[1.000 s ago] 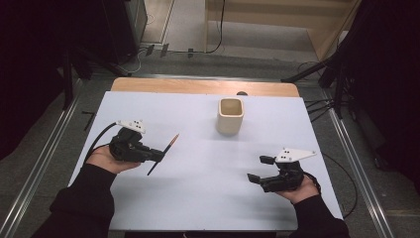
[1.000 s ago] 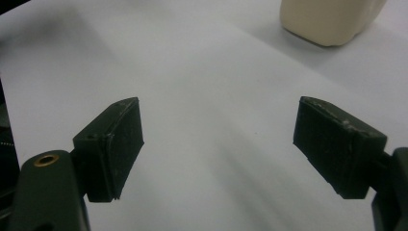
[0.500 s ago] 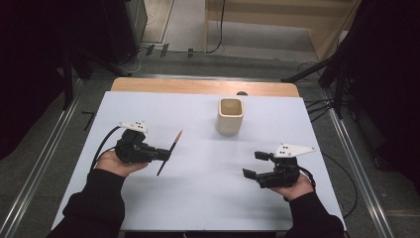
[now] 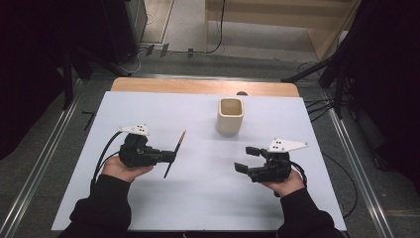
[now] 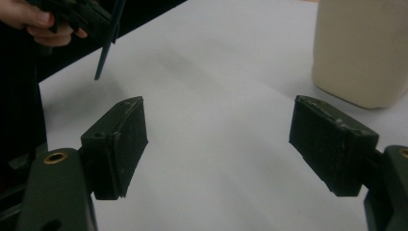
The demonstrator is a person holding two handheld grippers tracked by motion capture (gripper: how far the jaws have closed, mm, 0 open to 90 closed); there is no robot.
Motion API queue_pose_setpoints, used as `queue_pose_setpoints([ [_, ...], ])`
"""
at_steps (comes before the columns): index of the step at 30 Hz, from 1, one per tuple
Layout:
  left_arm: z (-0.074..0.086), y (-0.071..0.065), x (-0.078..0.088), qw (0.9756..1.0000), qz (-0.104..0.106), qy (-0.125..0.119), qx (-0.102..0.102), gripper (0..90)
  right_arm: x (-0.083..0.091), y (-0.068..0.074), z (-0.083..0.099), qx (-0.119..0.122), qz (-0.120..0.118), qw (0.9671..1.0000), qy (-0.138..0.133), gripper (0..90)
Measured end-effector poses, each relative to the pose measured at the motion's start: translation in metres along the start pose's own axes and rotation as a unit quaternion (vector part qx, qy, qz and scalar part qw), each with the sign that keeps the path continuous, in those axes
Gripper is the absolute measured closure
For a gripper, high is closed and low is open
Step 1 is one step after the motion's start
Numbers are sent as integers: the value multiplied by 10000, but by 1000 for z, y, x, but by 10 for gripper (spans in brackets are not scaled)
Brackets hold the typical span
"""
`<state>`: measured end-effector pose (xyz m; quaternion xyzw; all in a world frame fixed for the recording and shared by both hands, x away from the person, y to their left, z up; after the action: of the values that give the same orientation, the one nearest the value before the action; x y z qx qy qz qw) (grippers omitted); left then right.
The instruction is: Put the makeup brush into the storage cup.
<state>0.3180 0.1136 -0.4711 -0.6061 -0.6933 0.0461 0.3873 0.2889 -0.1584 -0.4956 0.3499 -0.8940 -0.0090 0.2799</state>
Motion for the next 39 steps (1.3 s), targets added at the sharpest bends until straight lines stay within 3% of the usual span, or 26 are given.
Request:
queue_pose_setpoints([
  [10,0,-5,-15,9999,130,-108,17,852,-11,9,-12,-146,-187,9997,-96,234],
  [21,-1,-7,-24,9996,112,-277,4,851,-23,19,-24,-310,-321,9989,-163,251],
  [30,1,-10,-39,9996,85,-280,6,851,-27,24,-31,-484,-280,9981,-269,276],
  [39,-2,-11,-44,9989,18,-459,-20,851,-35,34,-36,-663,-270,9970,-302,284],
])
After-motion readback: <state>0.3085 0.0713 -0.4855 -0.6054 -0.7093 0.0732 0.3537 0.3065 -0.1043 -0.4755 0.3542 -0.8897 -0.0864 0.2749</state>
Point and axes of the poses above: each handheld gripper's, and its own axes: x roughly backward along the jaws, z roughly out of its underside, y roughly to its left, the point moved 8 cm from there along -x, roughly forward along the jaws, and after that the axes turned 11 degrees about z, right-handed, at the moved point
